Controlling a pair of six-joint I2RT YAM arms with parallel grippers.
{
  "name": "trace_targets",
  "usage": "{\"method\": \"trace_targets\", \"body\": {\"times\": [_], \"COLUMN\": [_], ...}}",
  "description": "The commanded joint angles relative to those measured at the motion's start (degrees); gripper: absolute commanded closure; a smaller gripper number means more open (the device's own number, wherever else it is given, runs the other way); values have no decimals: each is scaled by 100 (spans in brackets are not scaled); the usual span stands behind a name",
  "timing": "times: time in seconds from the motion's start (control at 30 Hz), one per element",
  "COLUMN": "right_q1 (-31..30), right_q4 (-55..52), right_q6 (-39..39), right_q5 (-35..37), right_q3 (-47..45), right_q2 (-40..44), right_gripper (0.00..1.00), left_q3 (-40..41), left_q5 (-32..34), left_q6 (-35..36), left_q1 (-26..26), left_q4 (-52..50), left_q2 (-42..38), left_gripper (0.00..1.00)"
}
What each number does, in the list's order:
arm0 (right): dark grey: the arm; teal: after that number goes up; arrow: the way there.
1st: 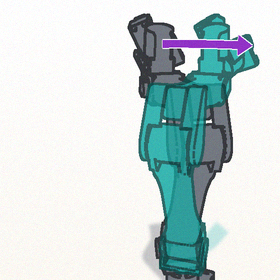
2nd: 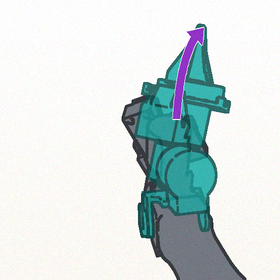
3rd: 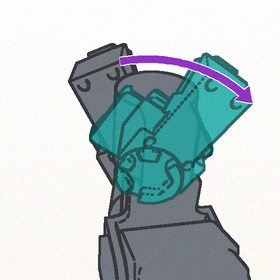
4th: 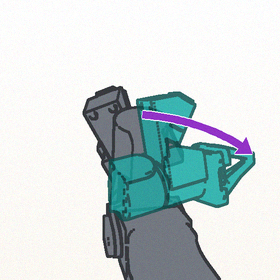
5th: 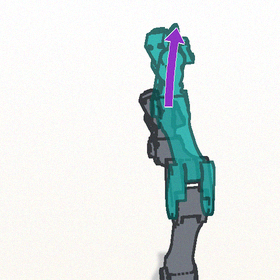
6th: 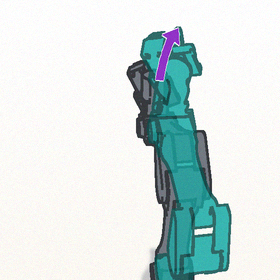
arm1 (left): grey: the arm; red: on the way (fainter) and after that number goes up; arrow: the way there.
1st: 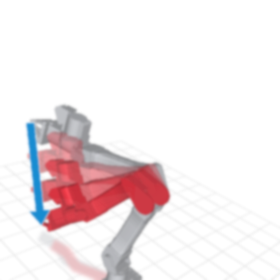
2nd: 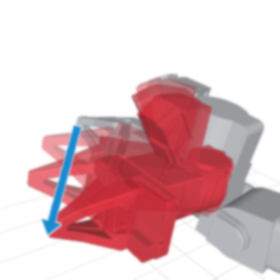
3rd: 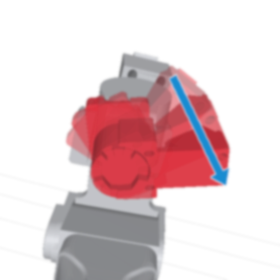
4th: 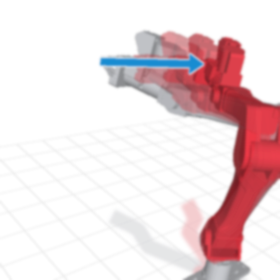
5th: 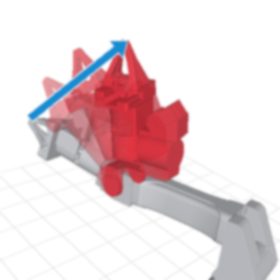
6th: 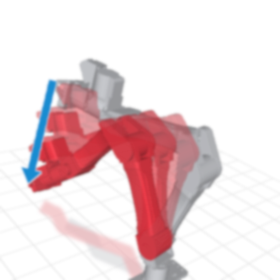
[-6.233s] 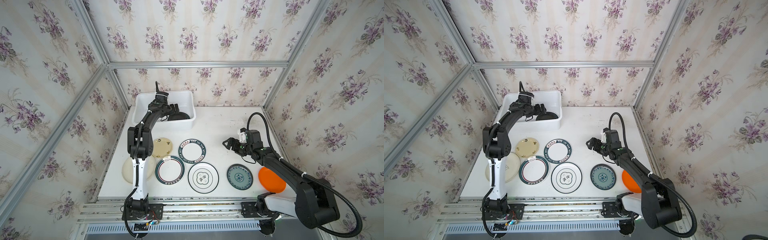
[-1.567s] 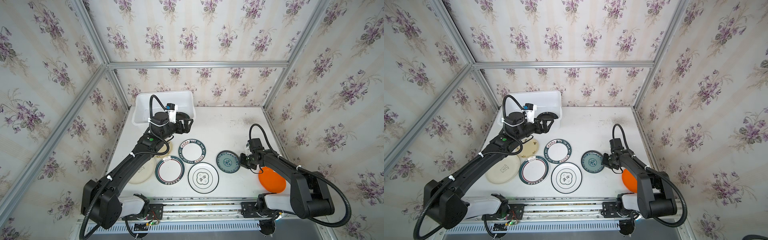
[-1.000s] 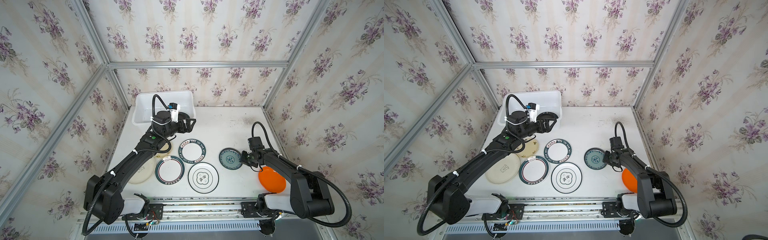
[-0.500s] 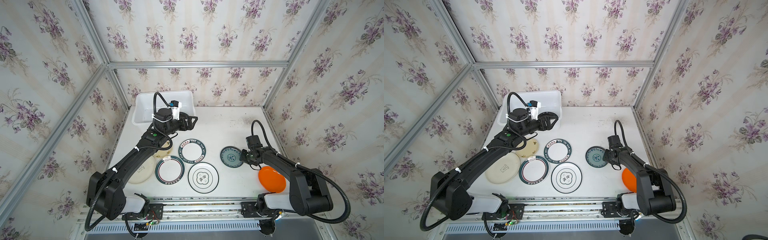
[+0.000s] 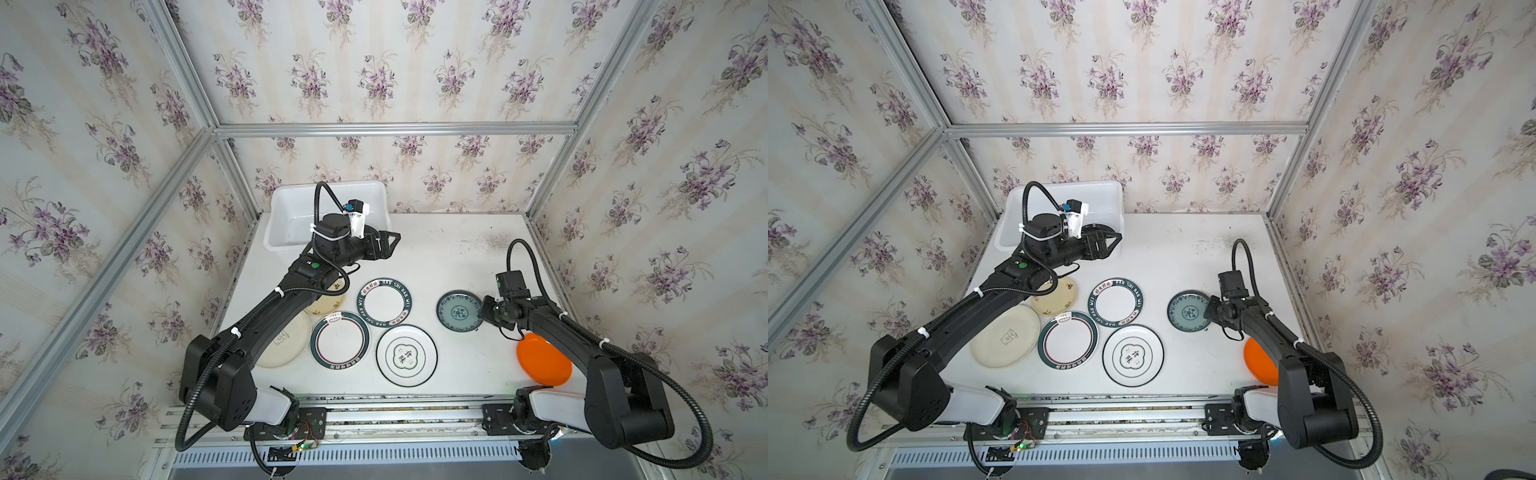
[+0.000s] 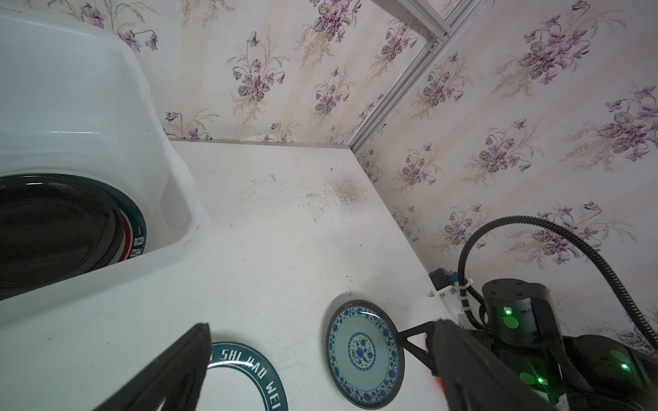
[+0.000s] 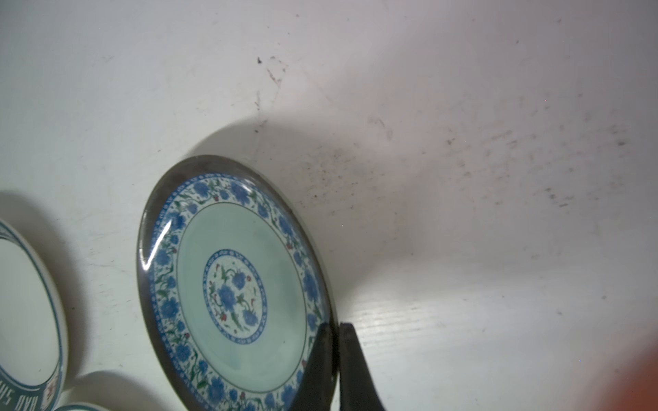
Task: Place the plates into the plastic bin on the countertop
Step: Move the plate to the middle-right of the table, then pick up the plate from the middle-right of the table.
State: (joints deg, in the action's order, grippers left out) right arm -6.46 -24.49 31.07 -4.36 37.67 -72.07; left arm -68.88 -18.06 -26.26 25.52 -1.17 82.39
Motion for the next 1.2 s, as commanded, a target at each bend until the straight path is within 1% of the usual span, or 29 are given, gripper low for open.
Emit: {"method": "trace_targets", "body": {"times": [0.0,0.27,0.53,0.83,1.03,1.17], "right_q1": [10,47,99,361,460,505], "right_q4": [288,334,274,613,802,965], "right_q6": [82,347,508,1009,1255,1390], "right_q5": [-565,-1260,-1379,-2008,-2207,-2311], "right_q3": [-40,229,373,337,329,333], "right_q2": [196,518,794,1141,1221,1257], "right_gripper": [100,100,100,100,100,100], "left_q3": [-91,-178,-178,-160,-170,-196], "left_q5": [-70,-97,-108,-97,-143,-335], "left_q6": [18,27,49,-89,-110,-155], "left_q1": [28,127,129,144,247,335], "left_q4": [-58,-160,-162,-164,-151,-96], "left_q2": [54,224,234,363,479,658], "left_gripper": [0,0,0,0,0,2]}}
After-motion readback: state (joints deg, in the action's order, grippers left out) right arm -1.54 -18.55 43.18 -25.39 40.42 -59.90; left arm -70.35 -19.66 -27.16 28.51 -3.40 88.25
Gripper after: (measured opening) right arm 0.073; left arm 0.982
